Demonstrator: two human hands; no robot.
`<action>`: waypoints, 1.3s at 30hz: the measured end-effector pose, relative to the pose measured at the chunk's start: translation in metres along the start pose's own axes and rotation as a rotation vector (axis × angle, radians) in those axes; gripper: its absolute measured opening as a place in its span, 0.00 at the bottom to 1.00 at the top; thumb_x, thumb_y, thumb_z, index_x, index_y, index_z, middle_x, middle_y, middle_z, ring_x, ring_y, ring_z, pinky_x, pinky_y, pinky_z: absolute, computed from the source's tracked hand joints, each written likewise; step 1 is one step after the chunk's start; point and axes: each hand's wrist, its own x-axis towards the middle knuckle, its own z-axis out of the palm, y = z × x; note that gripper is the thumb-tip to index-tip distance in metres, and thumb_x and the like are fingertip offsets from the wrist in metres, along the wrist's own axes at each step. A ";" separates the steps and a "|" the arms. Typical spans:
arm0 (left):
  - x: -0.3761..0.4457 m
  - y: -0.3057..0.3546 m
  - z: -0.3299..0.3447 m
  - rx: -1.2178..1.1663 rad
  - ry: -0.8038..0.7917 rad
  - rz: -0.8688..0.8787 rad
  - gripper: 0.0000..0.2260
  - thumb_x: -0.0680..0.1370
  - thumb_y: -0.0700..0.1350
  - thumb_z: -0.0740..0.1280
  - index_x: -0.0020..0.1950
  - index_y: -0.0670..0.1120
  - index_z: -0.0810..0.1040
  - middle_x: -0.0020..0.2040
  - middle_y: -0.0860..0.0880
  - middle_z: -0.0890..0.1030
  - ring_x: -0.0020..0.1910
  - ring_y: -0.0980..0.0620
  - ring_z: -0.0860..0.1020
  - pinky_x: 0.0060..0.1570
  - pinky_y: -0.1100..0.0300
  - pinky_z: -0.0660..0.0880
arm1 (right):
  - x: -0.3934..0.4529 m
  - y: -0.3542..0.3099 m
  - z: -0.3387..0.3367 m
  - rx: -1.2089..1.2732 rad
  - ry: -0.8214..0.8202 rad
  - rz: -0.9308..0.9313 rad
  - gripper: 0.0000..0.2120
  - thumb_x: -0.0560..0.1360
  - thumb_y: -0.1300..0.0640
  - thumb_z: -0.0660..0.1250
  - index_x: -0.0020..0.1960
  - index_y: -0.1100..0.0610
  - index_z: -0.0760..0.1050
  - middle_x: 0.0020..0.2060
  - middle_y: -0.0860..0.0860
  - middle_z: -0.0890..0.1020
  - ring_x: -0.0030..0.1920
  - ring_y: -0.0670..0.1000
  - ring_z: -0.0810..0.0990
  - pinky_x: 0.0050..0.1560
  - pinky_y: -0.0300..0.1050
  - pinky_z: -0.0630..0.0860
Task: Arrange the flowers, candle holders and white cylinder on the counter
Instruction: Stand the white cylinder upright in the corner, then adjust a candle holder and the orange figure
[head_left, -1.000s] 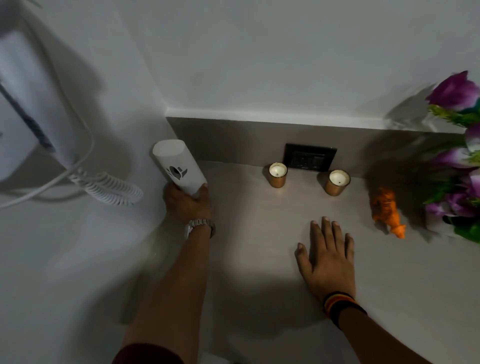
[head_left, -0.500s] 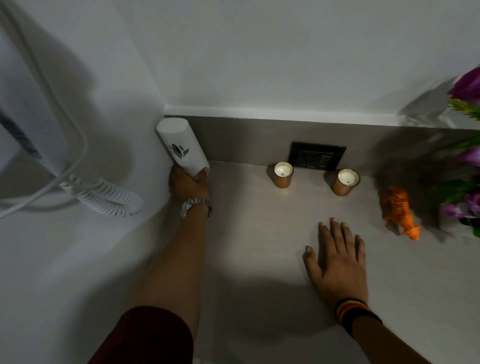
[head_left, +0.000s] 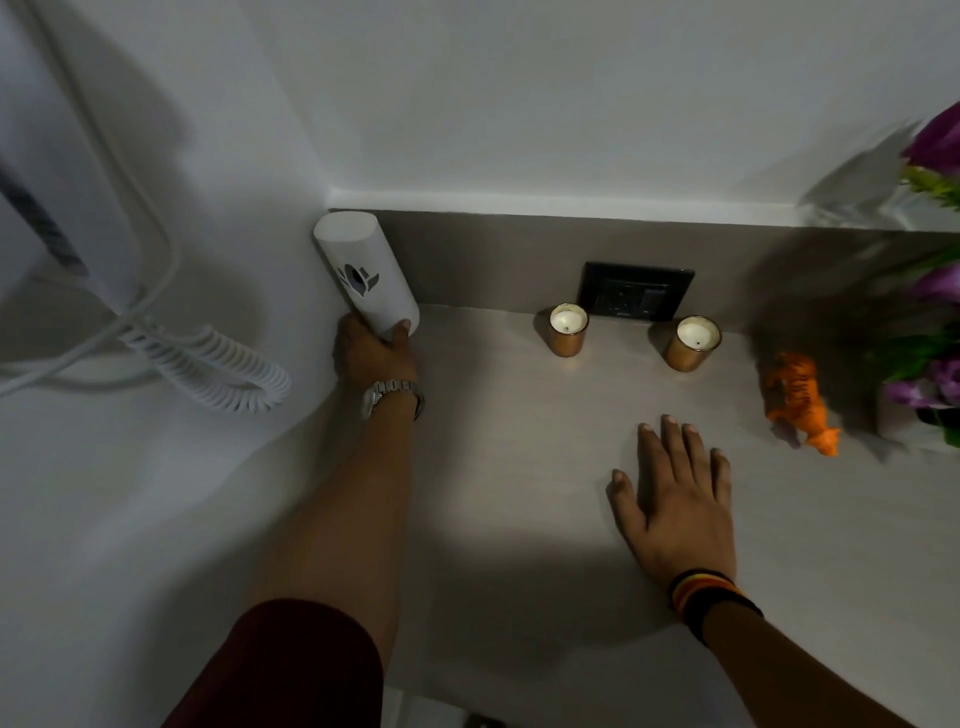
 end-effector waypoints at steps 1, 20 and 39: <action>0.000 -0.001 0.001 0.011 0.003 0.002 0.31 0.70 0.52 0.80 0.67 0.39 0.76 0.62 0.37 0.82 0.62 0.36 0.80 0.60 0.42 0.77 | 0.000 0.001 0.000 0.002 0.000 0.001 0.36 0.82 0.33 0.48 0.84 0.51 0.57 0.84 0.54 0.56 0.84 0.55 0.49 0.83 0.61 0.45; -0.188 -0.035 -0.040 0.568 -0.502 0.450 0.35 0.82 0.66 0.46 0.85 0.52 0.47 0.86 0.45 0.45 0.85 0.44 0.42 0.82 0.42 0.41 | 0.018 -0.019 -0.015 0.230 0.097 0.097 0.32 0.80 0.34 0.60 0.76 0.54 0.68 0.75 0.57 0.71 0.76 0.59 0.68 0.78 0.60 0.59; -0.185 -0.037 -0.038 0.502 -0.512 0.438 0.35 0.81 0.66 0.49 0.85 0.52 0.49 0.86 0.46 0.47 0.85 0.45 0.42 0.82 0.41 0.40 | 0.143 -0.091 -0.010 0.504 0.075 0.215 0.26 0.77 0.44 0.73 0.70 0.54 0.75 0.60 0.54 0.84 0.63 0.58 0.78 0.58 0.51 0.77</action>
